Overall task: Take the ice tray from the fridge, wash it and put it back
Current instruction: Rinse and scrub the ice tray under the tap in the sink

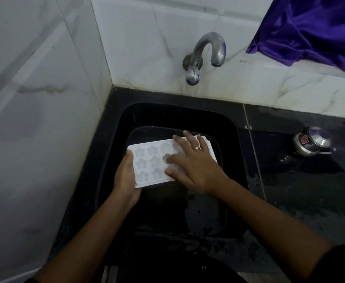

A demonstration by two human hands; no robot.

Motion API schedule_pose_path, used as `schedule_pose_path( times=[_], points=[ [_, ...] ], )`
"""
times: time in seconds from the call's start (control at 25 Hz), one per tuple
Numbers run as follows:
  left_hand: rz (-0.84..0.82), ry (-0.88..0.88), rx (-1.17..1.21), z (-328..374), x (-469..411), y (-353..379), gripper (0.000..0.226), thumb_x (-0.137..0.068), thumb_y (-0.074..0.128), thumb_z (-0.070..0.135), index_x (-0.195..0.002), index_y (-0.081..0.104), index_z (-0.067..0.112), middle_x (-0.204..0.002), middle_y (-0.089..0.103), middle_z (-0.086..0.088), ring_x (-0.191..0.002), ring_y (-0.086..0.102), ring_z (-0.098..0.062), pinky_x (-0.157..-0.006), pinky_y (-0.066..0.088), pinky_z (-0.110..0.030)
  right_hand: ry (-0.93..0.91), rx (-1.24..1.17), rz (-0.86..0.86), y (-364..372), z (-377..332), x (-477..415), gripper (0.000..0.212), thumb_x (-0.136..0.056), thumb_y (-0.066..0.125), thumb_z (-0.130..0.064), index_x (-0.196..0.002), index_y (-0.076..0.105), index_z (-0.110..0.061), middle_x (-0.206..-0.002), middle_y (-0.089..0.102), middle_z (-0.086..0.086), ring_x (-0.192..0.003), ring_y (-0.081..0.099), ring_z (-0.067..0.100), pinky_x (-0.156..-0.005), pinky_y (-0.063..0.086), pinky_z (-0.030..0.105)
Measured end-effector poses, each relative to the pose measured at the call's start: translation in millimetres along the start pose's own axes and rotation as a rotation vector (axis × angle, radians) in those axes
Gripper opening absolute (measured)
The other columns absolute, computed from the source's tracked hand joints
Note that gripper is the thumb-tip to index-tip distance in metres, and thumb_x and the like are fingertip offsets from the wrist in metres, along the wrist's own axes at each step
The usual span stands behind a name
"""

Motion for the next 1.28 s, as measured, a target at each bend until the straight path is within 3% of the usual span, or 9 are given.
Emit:
schedule_pose_path(
  times=[0.12,0.28,0.48,0.64,0.8,0.92,1.0,1.16,1.28],
  points=[
    [-0.010,-0.016,-0.016,-5.2,1.8,10.7,0.059,-0.111,0.034,0.053,-0.127,0.069,0.009,-0.117,0.079,-0.017,-0.101,0.079,-0.032,-0.082,0.060,-0.046,0.075,-0.034,-0.010,1.3,-11.7,-9.3,0.070,-0.100,0.019,-0.074,-0.112,0.066,-0.025,-0.168,0.029,0.013,-0.159,0.008,0.035,-0.126,0.004,0.061],
    [0.021,0.004,0.000,2.1,-0.3,0.5,0.059,-0.111,0.035,0.054,-0.130,0.068,0.009,-0.119,0.078,-0.017,-0.106,0.077,-0.035,-0.085,0.060,-0.049,-0.033,0.039,-0.023,2.8,-3.5,6.9,0.070,-0.101,0.016,-0.075,-0.141,0.057,-0.034,-0.169,0.025,0.013,-0.159,0.007,0.037,-0.126,0.005,0.063],
    [-0.005,-0.014,-0.005,-8.0,1.3,10.4,0.063,-0.110,0.035,0.056,-0.134,0.066,0.007,-0.126,0.075,-0.020,-0.116,0.073,-0.039,-0.099,0.056,-0.056,0.091,-0.047,-0.012,3.4,-9.8,-3.0,0.069,-0.101,0.020,-0.074,-0.118,0.066,-0.026,-0.168,0.027,0.013,-0.159,0.007,0.035,-0.126,0.005,0.061],
    [0.020,-0.004,0.003,-1.6,3.0,1.4,0.058,-0.112,0.034,0.053,-0.127,0.069,0.009,-0.117,0.079,-0.017,-0.105,0.077,-0.036,-0.086,0.060,-0.050,-0.020,0.039,-0.005,7.4,-4.1,13.7,0.069,-0.101,0.019,-0.074,-0.141,0.057,-0.032,-0.168,0.026,0.013,-0.159,0.009,0.038,-0.125,0.006,0.064],
    [0.007,-0.019,-0.025,-9.8,9.7,13.9,0.058,-0.112,0.035,0.052,-0.125,0.069,0.008,-0.116,0.079,-0.018,-0.106,0.077,-0.036,-0.092,0.059,-0.052,0.100,-0.053,0.017,1.8,-5.6,2.6,0.064,-0.101,0.023,-0.072,-0.114,0.066,-0.026,-0.168,0.028,0.013,-0.159,0.009,0.035,-0.125,0.008,0.063],
    [0.015,0.008,-0.005,-2.3,9.1,10.8,0.055,-0.112,0.035,0.051,-0.118,0.071,0.011,-0.111,0.080,-0.015,-0.100,0.078,-0.033,-0.089,0.060,-0.051,0.025,0.005,0.001,11.6,-14.8,9.0,0.075,-0.101,0.018,-0.075,-0.132,0.059,-0.022,-0.168,0.026,0.013,-0.160,0.008,0.035,-0.126,0.008,0.062],
    [0.020,0.017,0.005,1.8,9.0,3.9,0.055,-0.112,0.034,0.051,-0.120,0.071,0.011,-0.113,0.080,-0.015,-0.104,0.078,-0.034,-0.088,0.060,-0.050,-0.034,0.044,0.010,5.8,-4.6,15.3,0.070,-0.102,0.020,-0.074,-0.143,0.056,-0.030,-0.168,0.025,0.013,-0.159,0.008,0.037,-0.126,0.006,0.063],
    [-0.008,-0.020,-0.017,-6.9,12.1,13.5,0.059,-0.111,0.034,0.053,-0.124,0.070,0.009,-0.118,0.078,-0.018,-0.108,0.076,-0.036,-0.092,0.059,-0.050,0.083,-0.055,0.037,-1.0,-7.9,2.7,0.063,-0.102,0.024,-0.072,-0.117,0.066,-0.027,-0.168,0.028,0.013,-0.159,0.009,0.034,-0.125,0.008,0.062],
    [0.003,0.008,-0.002,-0.8,10.3,9.8,0.057,-0.111,0.035,0.053,-0.123,0.070,0.010,-0.116,0.079,-0.016,-0.103,0.078,-0.034,-0.084,0.060,-0.047,0.015,0.011,0.018,8.1,-15.6,9.4,0.073,-0.101,0.018,-0.075,-0.132,0.060,-0.024,-0.168,0.027,0.013,-0.159,0.009,0.034,-0.126,0.007,0.062]
  ],
)
Point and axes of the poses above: each hand's wrist, its own x-axis away from the middle knuckle, its own y-axis out of the palm, z = x × y, the point moved 7 cm from there along -x, towards the middle knuckle
